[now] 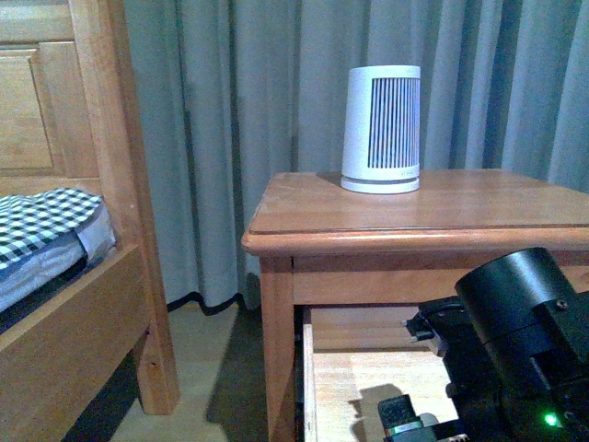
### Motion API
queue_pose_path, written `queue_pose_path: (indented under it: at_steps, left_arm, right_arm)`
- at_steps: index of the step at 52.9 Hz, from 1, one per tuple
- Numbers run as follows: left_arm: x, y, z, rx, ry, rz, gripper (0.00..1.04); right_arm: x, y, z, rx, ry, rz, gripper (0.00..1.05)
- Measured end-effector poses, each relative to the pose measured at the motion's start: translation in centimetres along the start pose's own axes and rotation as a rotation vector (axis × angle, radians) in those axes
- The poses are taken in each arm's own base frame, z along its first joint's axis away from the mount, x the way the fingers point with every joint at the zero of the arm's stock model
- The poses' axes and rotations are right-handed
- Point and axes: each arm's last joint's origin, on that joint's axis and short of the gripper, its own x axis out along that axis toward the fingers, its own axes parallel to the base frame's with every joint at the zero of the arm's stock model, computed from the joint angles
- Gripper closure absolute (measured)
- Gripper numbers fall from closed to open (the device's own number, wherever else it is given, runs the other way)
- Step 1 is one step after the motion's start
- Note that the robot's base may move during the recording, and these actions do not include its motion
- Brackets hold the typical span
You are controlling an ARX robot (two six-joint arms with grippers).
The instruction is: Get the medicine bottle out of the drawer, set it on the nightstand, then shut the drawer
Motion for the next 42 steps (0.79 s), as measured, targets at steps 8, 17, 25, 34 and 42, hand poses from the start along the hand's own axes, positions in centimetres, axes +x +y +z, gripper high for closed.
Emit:
queue_pose_path:
  at_steps: [8, 17, 25, 34, 42]
  left_arm:
    - [0.0, 0.0, 0.0, 0.000, 0.000, 0.000, 0.07]
    - [0.0, 0.0, 0.0, 0.000, 0.000, 0.000, 0.07]
    - [0.0, 0.0, 0.0, 0.000, 0.000, 0.000, 0.07]
    - [0.0, 0.0, 0.0, 0.000, 0.000, -0.001, 0.07]
    - [0.0, 0.0, 0.0, 0.000, 0.000, 0.000, 0.07]
  right_arm:
    - [1.4, 0.8, -0.6, -0.006, 0.056, 0.010, 0.07]
    - [2.4, 1.3, -0.3, 0.013, 0.059, 0.007, 0.10]
    - [2.6, 1.4, 0.1, 0.018, 0.052, -0.009, 0.33]
    - [2.5, 1.1, 0.1, 0.041, 0.048, 0.005, 0.59]
    - [1.0, 0.4, 0.2, 0.058, 0.021, 0.033, 0.74]
